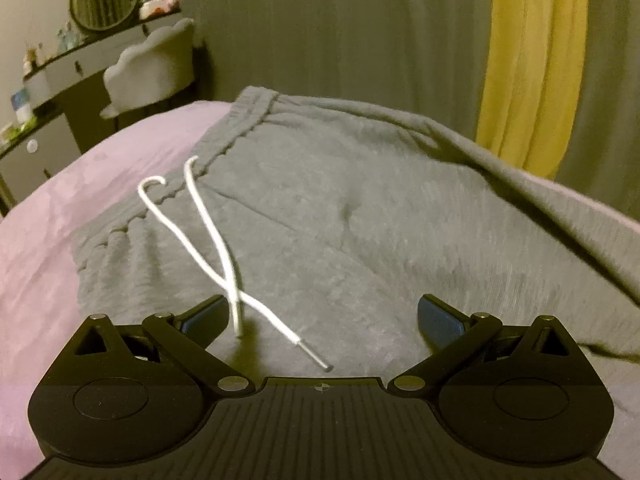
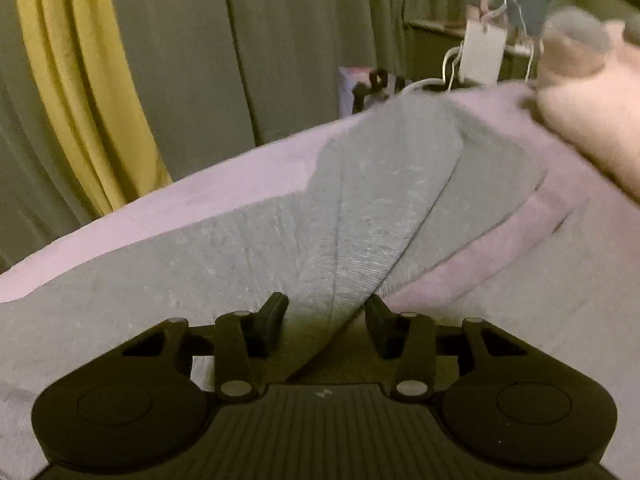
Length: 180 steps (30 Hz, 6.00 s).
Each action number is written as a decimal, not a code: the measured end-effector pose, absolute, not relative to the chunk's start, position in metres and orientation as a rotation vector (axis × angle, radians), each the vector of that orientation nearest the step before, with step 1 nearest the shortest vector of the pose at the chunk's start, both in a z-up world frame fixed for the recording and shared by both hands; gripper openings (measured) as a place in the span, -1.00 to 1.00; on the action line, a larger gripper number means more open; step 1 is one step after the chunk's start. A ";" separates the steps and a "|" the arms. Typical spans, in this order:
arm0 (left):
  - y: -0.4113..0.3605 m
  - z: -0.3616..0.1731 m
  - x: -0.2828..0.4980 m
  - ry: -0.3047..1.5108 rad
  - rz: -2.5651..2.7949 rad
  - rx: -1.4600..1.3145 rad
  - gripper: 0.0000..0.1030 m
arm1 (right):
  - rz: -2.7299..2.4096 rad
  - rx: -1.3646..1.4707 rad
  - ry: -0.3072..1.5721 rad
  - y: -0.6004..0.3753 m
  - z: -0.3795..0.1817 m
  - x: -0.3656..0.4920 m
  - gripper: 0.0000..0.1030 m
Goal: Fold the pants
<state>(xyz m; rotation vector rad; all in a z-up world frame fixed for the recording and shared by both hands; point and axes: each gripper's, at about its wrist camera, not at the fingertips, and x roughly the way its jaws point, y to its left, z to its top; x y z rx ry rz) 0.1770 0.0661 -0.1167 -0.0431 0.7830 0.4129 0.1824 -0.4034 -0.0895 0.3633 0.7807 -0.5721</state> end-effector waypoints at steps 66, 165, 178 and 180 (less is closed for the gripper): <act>0.191 -0.116 0.071 0.944 0.154 -0.580 -0.63 | -0.543 0.917 0.786 -0.484 -0.090 -0.064 -0.67; 0.128 -0.054 0.035 0.521 0.112 -0.172 0.54 | -0.502 0.495 0.614 -0.443 -0.042 -0.013 -0.24; 0.204 -0.110 0.075 0.868 0.202 -0.599 0.12 | -0.456 0.256 0.821 -0.380 -0.079 0.062 -0.19; 0.204 -0.110 0.074 0.859 0.207 -0.592 0.15 | -0.424 0.230 0.850 -0.363 -0.084 0.077 -0.19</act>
